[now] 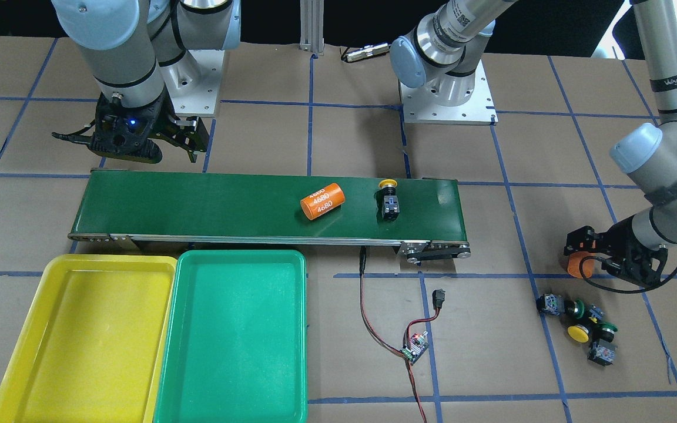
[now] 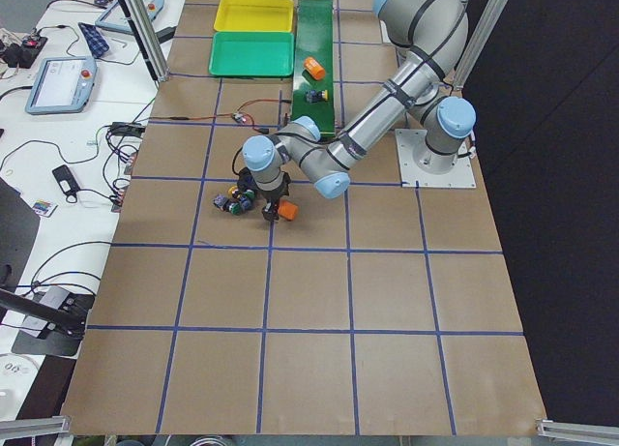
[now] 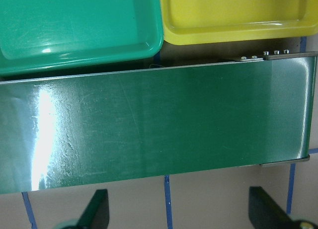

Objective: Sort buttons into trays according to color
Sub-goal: 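Grasp the second orange cylinder with the left gripper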

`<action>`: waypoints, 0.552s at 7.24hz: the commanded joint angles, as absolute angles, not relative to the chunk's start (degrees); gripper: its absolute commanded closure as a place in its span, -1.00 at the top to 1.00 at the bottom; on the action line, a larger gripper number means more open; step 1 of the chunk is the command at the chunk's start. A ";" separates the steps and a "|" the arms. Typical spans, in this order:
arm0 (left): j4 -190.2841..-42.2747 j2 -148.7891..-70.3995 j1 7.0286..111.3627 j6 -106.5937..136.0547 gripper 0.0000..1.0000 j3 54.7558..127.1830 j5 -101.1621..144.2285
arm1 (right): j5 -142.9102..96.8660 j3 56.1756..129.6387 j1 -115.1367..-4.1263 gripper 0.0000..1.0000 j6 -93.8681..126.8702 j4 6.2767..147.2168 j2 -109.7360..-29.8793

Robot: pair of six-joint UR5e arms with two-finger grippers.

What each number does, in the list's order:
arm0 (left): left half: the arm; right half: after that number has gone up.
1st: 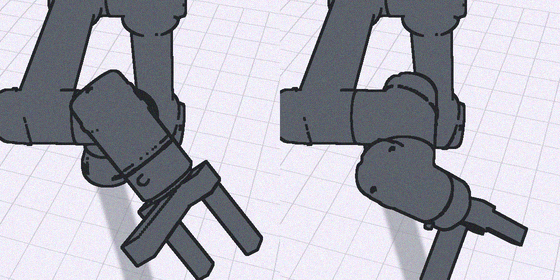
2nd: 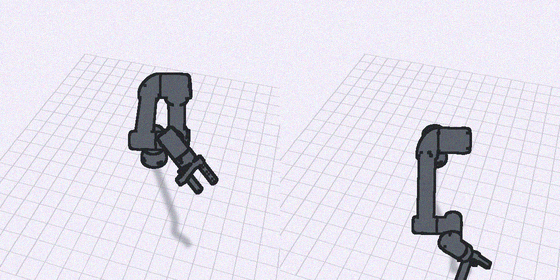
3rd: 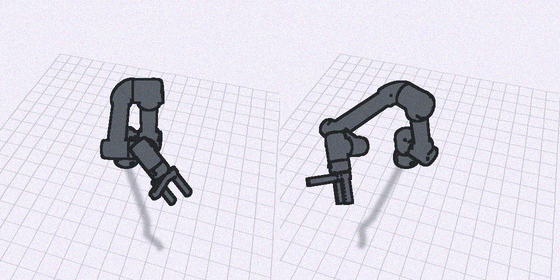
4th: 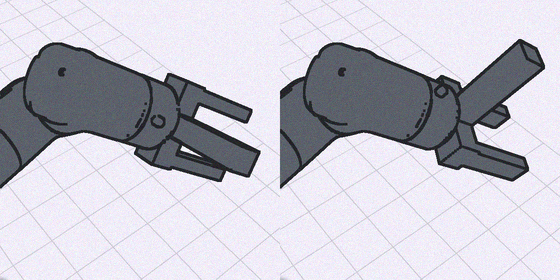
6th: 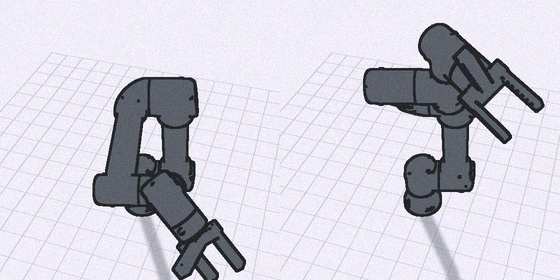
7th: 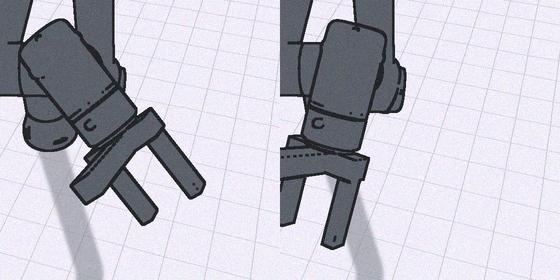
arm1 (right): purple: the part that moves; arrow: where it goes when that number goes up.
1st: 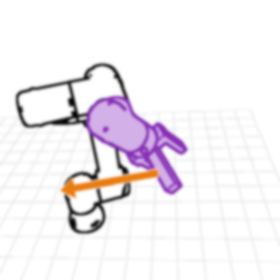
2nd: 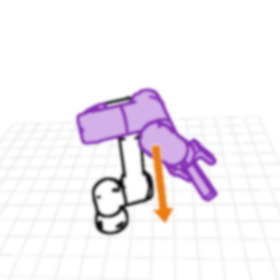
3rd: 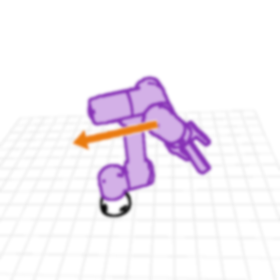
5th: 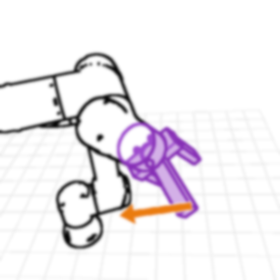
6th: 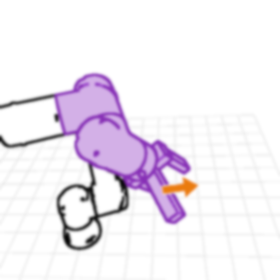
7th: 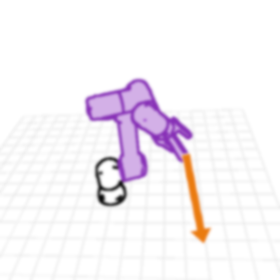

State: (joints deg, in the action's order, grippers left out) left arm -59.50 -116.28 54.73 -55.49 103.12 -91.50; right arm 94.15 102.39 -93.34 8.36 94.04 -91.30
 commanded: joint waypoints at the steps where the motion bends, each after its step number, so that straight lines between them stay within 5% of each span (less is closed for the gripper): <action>1: -59.24 -115.32 54.84 -55.98 -0.70 104.67 -91.67 | 93.96 102.39 -93.34 1.00 8.35 94.13 -91.23; 2: -59.67 -114.18 55.10 -55.99 -0.90 104.42 -91.67 | 93.87 102.39 -93.34 1.00 8.35 94.22 -91.14; 4: -67.00 -107.26 58.16 -56.86 -1.00 105.20 -90.88 | 93.78 102.31 -93.34 1.00 8.26 94.22 -91.05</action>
